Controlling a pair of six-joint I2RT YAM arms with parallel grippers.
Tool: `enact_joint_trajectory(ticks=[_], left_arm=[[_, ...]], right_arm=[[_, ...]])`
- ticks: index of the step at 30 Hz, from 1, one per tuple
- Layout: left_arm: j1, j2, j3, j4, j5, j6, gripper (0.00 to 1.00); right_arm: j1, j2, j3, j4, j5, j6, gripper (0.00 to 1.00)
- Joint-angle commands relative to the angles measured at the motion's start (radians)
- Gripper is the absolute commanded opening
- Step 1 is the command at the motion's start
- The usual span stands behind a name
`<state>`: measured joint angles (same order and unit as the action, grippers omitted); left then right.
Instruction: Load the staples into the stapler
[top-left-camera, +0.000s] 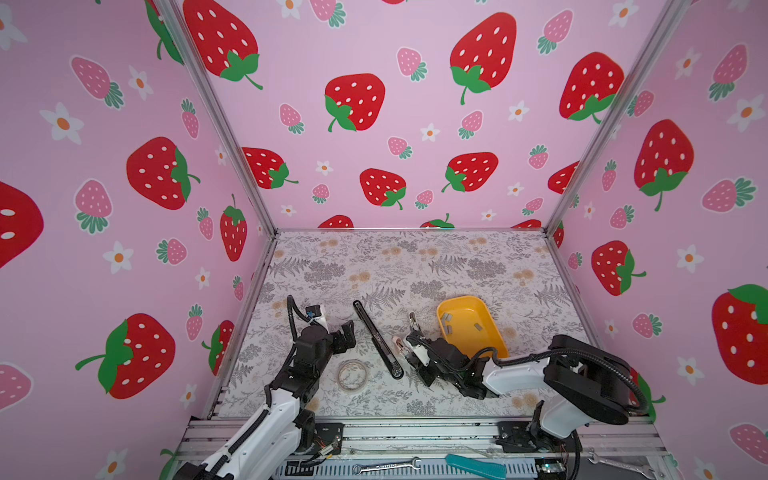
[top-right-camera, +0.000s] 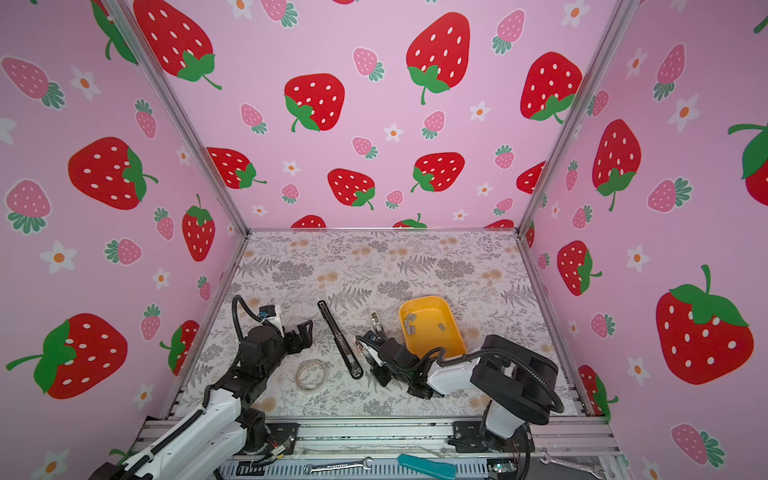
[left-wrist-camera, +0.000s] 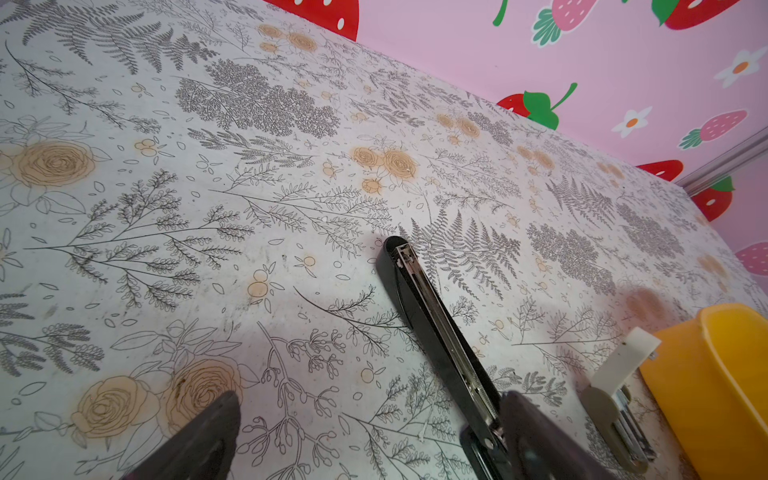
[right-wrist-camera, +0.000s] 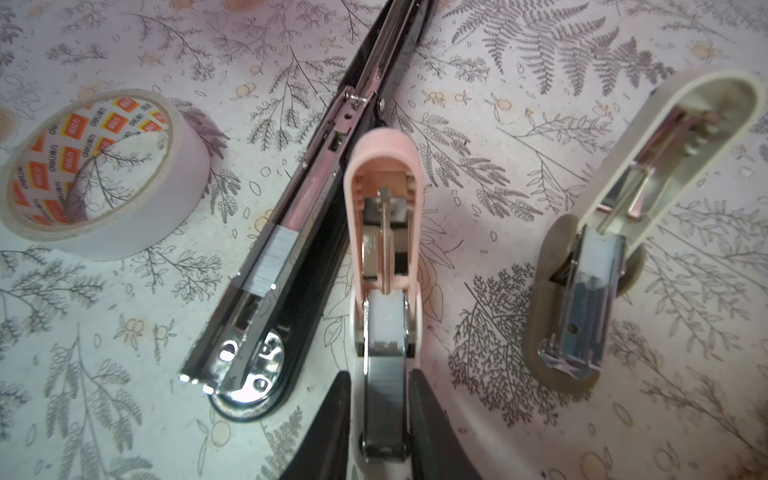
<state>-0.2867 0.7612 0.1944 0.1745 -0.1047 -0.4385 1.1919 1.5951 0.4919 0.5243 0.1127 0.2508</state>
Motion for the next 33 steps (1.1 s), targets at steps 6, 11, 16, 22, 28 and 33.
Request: enact_joint_trajectory(ticks=[6, 11, 16, 22, 28, 33], left_arm=[[-0.004, 0.001, 0.022, 0.002, -0.02, -0.003, 0.99], [-0.005, 0.001, 0.023, 0.003, -0.019, -0.003, 0.99], [-0.006, 0.0, 0.021, 0.002, -0.018, -0.001, 0.99], [-0.006, -0.004, 0.019, 0.003, -0.017, -0.002, 0.99], [-0.006, -0.003, 0.02, 0.003, -0.016, -0.002, 0.99], [-0.005, -0.005, 0.019, 0.003, -0.016, -0.003, 0.99]], right_arm=[[0.009, -0.11, -0.018, -0.047, 0.041, 0.023, 0.39], [0.008, -0.145, -0.015, -0.054, 0.084, 0.04, 0.35], [0.007, -0.085, 0.033, -0.075, 0.102, 0.047, 0.31], [0.003, -0.015, 0.065, -0.081, 0.107, 0.056, 0.27], [0.0, 0.021, 0.074, -0.096, 0.122, 0.06, 0.25], [-0.002, 0.018, 0.069, -0.107, 0.123, 0.06, 0.23]])
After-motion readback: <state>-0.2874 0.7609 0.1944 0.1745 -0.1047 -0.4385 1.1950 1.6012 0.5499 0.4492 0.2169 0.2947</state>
